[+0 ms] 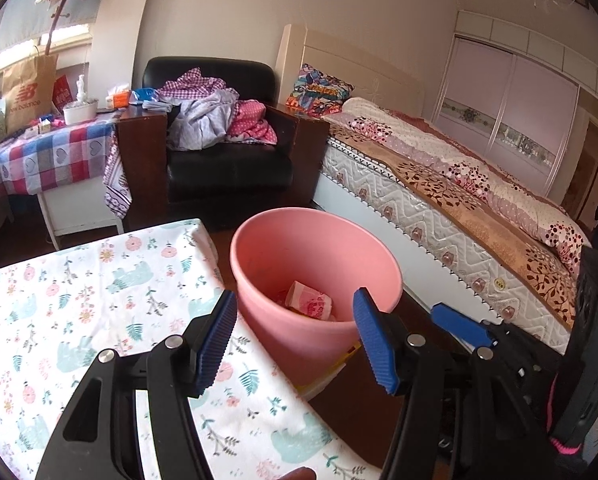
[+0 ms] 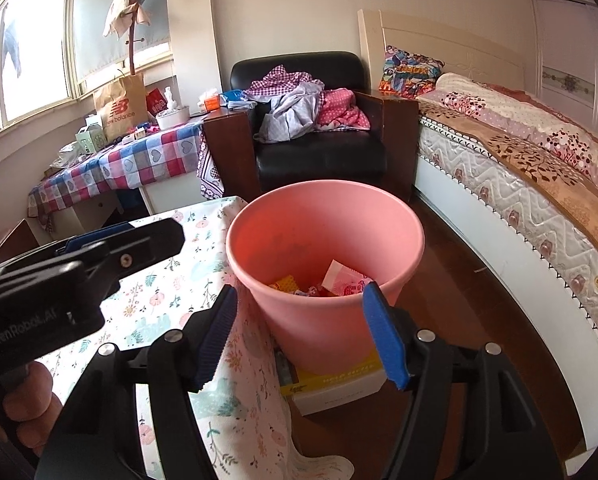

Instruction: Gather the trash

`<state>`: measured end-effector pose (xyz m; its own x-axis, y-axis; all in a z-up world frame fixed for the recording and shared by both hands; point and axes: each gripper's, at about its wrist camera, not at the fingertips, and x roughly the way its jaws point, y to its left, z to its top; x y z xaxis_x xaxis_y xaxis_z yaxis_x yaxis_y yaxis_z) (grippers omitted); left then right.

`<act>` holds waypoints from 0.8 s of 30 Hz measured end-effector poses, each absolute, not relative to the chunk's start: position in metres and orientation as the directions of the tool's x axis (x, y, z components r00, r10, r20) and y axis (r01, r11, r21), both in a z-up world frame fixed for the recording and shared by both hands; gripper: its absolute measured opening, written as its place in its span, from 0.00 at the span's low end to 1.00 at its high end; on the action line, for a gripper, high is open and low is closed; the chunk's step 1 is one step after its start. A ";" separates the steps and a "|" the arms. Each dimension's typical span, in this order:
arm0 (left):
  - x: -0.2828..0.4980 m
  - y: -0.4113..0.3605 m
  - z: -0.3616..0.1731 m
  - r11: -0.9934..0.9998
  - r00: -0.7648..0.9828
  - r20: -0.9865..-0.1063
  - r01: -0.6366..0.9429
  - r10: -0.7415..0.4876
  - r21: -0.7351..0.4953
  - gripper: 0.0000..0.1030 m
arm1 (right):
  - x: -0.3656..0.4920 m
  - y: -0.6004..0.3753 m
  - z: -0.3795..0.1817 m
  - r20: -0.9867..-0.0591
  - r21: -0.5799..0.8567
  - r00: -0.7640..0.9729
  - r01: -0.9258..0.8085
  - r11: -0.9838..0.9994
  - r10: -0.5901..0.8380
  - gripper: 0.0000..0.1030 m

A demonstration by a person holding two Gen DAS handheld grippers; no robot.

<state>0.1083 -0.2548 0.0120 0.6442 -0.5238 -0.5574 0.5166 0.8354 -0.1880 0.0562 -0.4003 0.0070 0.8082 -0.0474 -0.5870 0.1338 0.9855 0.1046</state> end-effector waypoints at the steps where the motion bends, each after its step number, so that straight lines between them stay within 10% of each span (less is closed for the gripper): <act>1: 0.105 -0.253 0.013 0.836 0.649 -0.553 0.517 -0.522 -0.183 0.57 | 0.055 -0.399 0.008 -0.584 0.105 0.810 0.135 0.985 -0.049 0.64; 24: 0.080 -0.230 0.023 0.832 0.669 -0.518 0.524 -0.533 -0.180 0.55 | 0.032 -0.381 0.030 -0.549 0.085 0.833 0.131 0.988 -0.063 0.64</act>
